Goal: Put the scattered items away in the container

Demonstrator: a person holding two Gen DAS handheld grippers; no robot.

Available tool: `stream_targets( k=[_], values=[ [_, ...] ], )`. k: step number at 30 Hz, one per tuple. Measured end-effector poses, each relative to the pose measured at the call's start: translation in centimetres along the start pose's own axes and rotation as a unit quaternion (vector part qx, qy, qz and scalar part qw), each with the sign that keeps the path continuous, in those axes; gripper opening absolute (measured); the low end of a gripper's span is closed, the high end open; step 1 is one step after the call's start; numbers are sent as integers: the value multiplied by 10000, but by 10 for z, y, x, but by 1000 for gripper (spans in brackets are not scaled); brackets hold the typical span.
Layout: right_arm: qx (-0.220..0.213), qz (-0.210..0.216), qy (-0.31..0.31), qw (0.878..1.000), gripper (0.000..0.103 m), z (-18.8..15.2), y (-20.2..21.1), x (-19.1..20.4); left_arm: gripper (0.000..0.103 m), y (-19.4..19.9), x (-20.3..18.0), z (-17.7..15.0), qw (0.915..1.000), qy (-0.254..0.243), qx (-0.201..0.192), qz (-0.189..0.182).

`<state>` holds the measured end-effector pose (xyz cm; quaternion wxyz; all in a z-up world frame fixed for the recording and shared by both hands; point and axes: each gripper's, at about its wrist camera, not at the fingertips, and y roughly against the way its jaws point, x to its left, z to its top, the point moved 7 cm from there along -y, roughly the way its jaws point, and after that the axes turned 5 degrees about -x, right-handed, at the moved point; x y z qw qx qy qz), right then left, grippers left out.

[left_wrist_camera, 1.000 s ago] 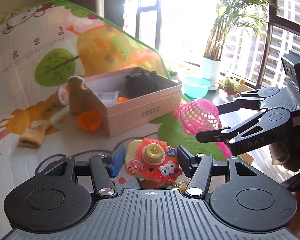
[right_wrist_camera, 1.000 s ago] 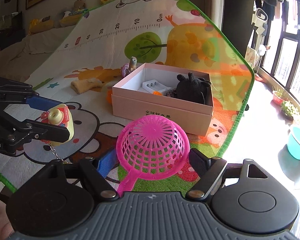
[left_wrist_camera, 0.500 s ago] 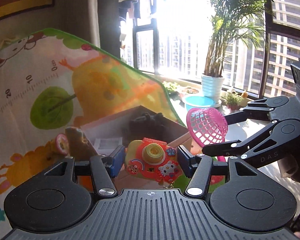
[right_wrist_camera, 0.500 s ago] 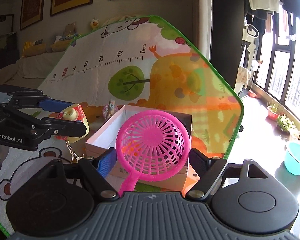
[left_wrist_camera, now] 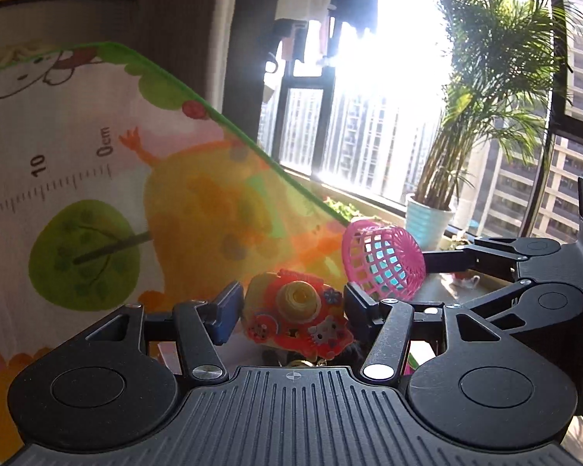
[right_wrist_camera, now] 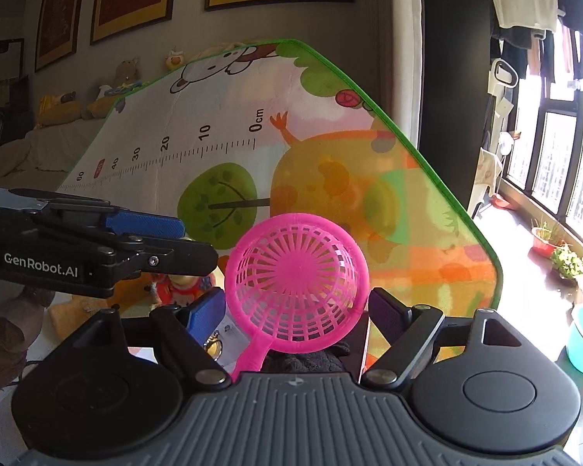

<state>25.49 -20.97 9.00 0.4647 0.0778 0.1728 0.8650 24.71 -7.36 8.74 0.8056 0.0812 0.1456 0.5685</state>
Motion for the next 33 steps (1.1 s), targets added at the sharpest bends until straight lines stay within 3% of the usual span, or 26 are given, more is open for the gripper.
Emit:
stream_targets(
  k=[3, 12, 20, 22, 24, 26, 33],
  values=[
    [183, -40, -93, 9998, 85, -16, -13, -3, 85, -7, 10, -7, 9999, 146, 64, 55],
    [403, -179, -131, 9989, 85, -29, -14, -2, 94, 32, 55, -42, 9947, -303, 323, 923],
    [428, 46, 427, 9982, 84, -14, -23, 53, 95, 78, 114, -101, 9771, -78, 920, 1917],
    [454, 136, 701, 9964, 79, -10, -29, 74, 95, 89, 129, -112, 9707, -29, 952, 2207],
    [501, 183, 970, 9939, 62, -8, -36, 93, 96, 96, 139, -121, 9658, 5, 952, 2412],
    [628, 265, 1174, 9907, 52, -6, -50, 112, 96, 100, 149, -129, 9637, 164, 933, 2494],
    [917, 383, 1665, 9810, 51, 0, -107, 156, 97, 103, 161, -145, 9670, 771, 723, 2317]
  ],
)
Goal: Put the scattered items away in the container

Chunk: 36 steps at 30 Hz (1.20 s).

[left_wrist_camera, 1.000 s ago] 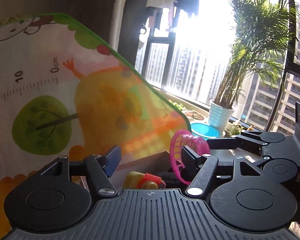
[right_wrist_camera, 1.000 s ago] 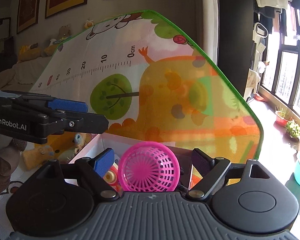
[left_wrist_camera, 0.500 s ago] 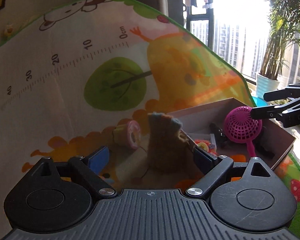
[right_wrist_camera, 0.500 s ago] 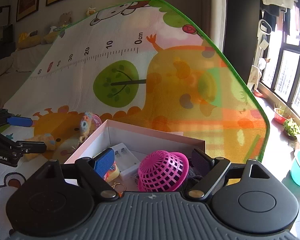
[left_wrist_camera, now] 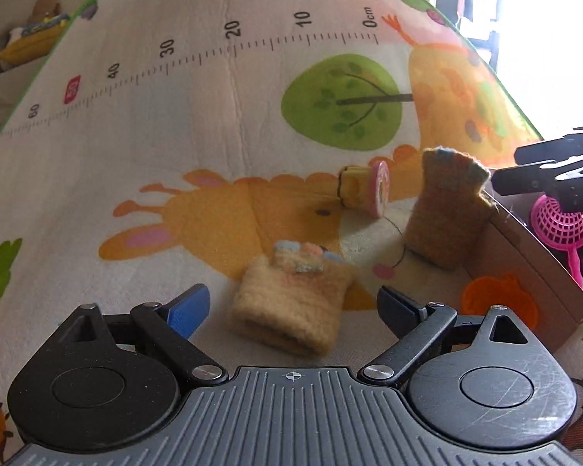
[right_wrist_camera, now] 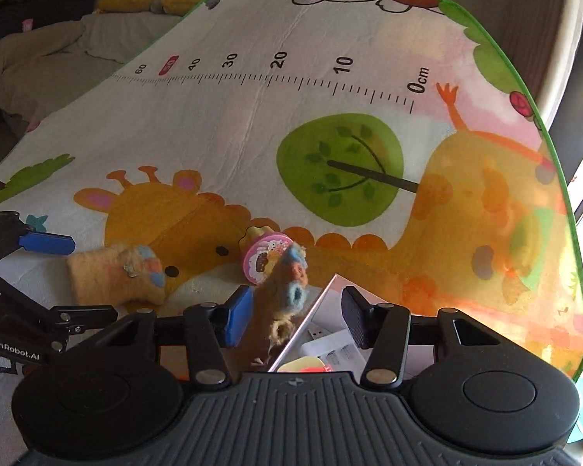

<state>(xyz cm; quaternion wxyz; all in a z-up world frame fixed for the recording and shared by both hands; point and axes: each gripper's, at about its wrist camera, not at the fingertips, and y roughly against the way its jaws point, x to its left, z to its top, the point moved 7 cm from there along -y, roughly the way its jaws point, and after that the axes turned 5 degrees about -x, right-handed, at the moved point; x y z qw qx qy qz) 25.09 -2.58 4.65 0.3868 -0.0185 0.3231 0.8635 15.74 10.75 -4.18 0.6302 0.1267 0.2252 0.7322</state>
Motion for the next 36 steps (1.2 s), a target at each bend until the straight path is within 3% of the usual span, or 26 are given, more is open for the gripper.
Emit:
stream_targets(
  k=[4, 6, 9, 18, 23, 27, 30, 33, 36],
  values=[
    [117, -147, 305, 9994, 47, 4, -28, 14, 97, 4, -2, 1, 9998, 41, -149, -119],
    [283, -95, 315, 9991, 26, 1, -36, 18, 97, 7, -3, 1, 9997, 34, -220, -139],
    [295, -5, 212, 9993, 13, -1, -30, 18, 97, 10, -6, 1, 9994, -33, -331, -136],
    [-157, 376, -477, 9980, 10, 4, 40, 2, 98, 16, -17, 1, 9978, -442, -499, 3],
    [-322, 1038, -1038, 9886, 10, -9, 98, 1, 98, 18, -20, 1, 9964, -603, -563, 190],
    [-247, 1501, -1415, 9782, 10, -37, 131, 9, 98, 20, -26, 1, 9949, -794, -597, 199],
    [-16, 1726, -1957, 9653, 10, -67, 142, 4, 98, 24, -35, 0, 9954, -778, -551, -9],
    [283, 1713, -2609, 9496, 11, -107, 144, -9, 98, 28, -50, -1, 9949, -802, -480, -382],
    [463, 1445, -2902, 9449, 12, -144, 144, -17, 98, 26, -70, -6, 9907, -1149, -365, -630]
  ],
)
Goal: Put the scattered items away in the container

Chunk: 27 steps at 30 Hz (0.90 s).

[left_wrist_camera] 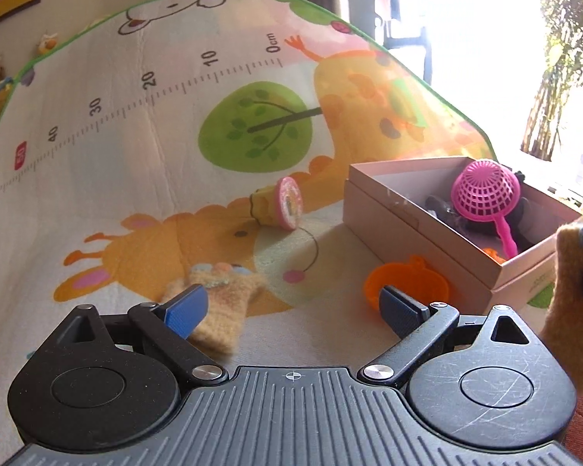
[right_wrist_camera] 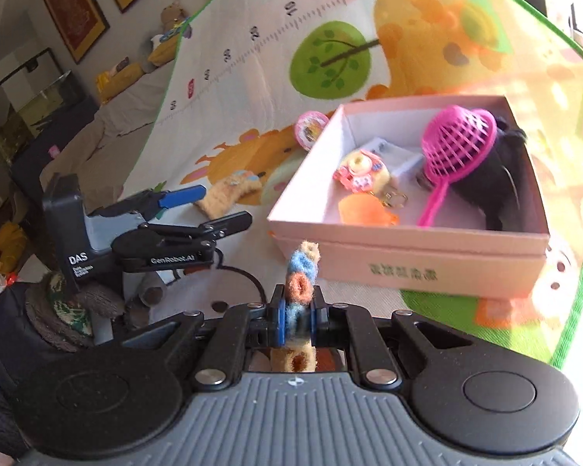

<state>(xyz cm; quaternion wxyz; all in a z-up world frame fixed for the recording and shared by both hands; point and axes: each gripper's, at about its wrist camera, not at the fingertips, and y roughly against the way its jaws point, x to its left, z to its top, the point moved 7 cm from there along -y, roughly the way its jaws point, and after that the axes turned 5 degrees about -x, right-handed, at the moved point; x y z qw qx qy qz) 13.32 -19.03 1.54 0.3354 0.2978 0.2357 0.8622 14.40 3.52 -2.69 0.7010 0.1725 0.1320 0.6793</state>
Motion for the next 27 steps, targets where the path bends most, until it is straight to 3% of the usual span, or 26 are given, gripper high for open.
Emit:
stream_targets(
  k=[3, 6, 8, 10, 12, 15, 18, 23, 25, 27],
  values=[
    [-79, -420, -203, 9989, 17, -21, 2, -24, 98, -7, -19, -3, 9990, -363, 141, -202],
    [-258, -713, -411, 9963, 38, -33, 4, -41, 98, -12, -33, -3, 9978, -513, 196, -377],
    [-437, -750, -384, 9955, 42, -37, 4, -42, 98, -17, -38, -4, 9976, -564, 230, -329],
    [-556, -785, -257, 9950, 57, -39, 3, -36, 98, -23, -42, -5, 9973, -606, 290, -289],
    [-668, -987, -7, 9929, 86, -41, 0, -30, 98, -29, -45, -6, 9965, -691, 395, -239],
    [-695, -1258, 473, 9885, 92, -46, -5, -20, 98, -34, -44, -6, 9948, -882, 497, 121],
    [-674, -1206, 383, 9897, 98, -46, -3, -24, 98, -35, -32, -9, 9912, -1025, 595, 597],
    [-649, -1214, 428, 9896, 102, -47, -4, -23, 99, -30, 3, -11, 9876, -622, 714, 1250],
    [-647, -1214, 425, 9896, 103, -47, -4, -23, 99, -25, 9, -7, 9914, -346, 625, 1100],
    [-649, -1215, 421, 9896, 103, -48, -4, -23, 100, -20, 2, -2, 9971, -183, 509, 530]
  ],
)
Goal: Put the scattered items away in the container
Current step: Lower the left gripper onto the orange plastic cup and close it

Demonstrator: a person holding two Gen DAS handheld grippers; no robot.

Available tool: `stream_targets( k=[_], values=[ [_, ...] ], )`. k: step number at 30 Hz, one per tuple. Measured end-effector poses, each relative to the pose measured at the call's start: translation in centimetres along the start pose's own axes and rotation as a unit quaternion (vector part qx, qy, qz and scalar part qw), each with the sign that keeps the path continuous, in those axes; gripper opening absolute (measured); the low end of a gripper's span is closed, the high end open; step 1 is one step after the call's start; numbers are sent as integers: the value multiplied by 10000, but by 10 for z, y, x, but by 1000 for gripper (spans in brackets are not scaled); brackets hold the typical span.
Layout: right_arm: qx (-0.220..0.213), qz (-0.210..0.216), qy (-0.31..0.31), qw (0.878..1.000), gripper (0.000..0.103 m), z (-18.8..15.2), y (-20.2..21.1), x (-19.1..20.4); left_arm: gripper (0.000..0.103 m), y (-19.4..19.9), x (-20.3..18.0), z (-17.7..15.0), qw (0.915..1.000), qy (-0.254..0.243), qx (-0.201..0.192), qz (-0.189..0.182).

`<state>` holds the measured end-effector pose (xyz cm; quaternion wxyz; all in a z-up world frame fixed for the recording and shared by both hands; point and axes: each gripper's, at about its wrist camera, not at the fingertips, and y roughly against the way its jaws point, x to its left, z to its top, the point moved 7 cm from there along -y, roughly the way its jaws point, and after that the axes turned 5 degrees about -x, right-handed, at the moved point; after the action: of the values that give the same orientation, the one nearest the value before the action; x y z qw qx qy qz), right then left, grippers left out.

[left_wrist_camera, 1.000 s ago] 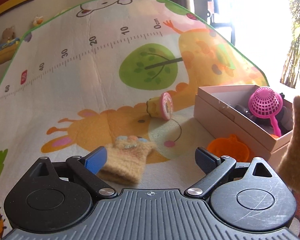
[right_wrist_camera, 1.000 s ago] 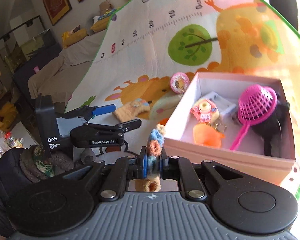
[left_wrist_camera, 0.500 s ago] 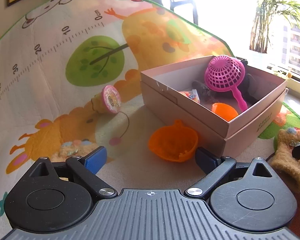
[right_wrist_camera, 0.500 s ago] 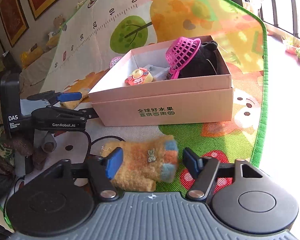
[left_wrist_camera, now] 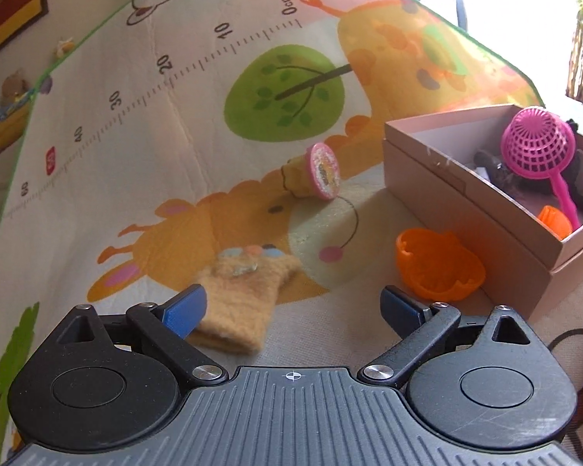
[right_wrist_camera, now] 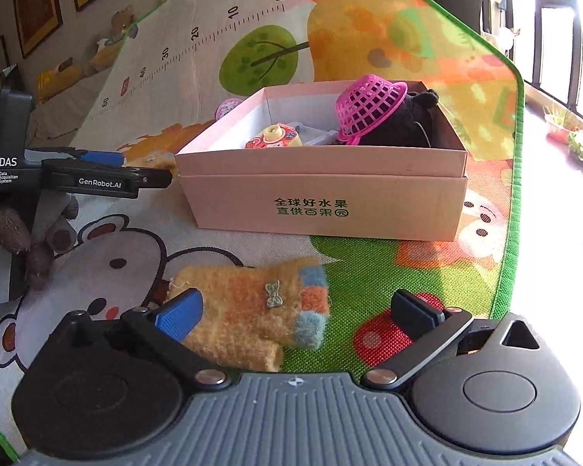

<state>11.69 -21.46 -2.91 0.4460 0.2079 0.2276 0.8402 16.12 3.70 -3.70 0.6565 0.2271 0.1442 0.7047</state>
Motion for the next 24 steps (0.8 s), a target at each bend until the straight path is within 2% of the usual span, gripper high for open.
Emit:
stream_targets(
  k=[2, 3, 6, 9, 12, 15, 19, 21, 24],
  values=[
    [4, -9, 6, 10000, 103, 0, 0, 0, 100, 6, -15, 3, 9982, -189, -97, -561],
    [6, -13, 10, 10000, 103, 0, 0, 1, 100, 7, -24, 4, 9965, -404, -147, -720],
    [15, -32, 31, 10000, 103, 0, 0, 2, 100, 4, -48, 4, 9886, -1202, -258, -869],
    [21, -53, 48, 10000, 103, 0, -1, 2, 100, -10, -64, 3, 9825, -1642, -209, -851],
    [22, -55, 43, 10000, 103, -1, -1, 3, 100, -27, -63, 5, 9844, -1595, -104, -737],
    [27, -61, 56, 10000, 103, -1, -1, 3, 101, -37, -56, 8, 9885, -1249, 27, -855],
    [27, -53, 56, 10000, 103, -1, -2, 3, 99, -37, -57, 8, 9880, -1227, 33, -942],
    [21, -45, 46, 10000, 103, -1, -2, 3, 78, -34, -60, 8, 9861, -1219, 35, -1128],
    [16, -39, 38, 10000, 103, -1, -3, 4, 65, -29, -66, 8, 9840, -1344, -31, -1169]
  ],
)
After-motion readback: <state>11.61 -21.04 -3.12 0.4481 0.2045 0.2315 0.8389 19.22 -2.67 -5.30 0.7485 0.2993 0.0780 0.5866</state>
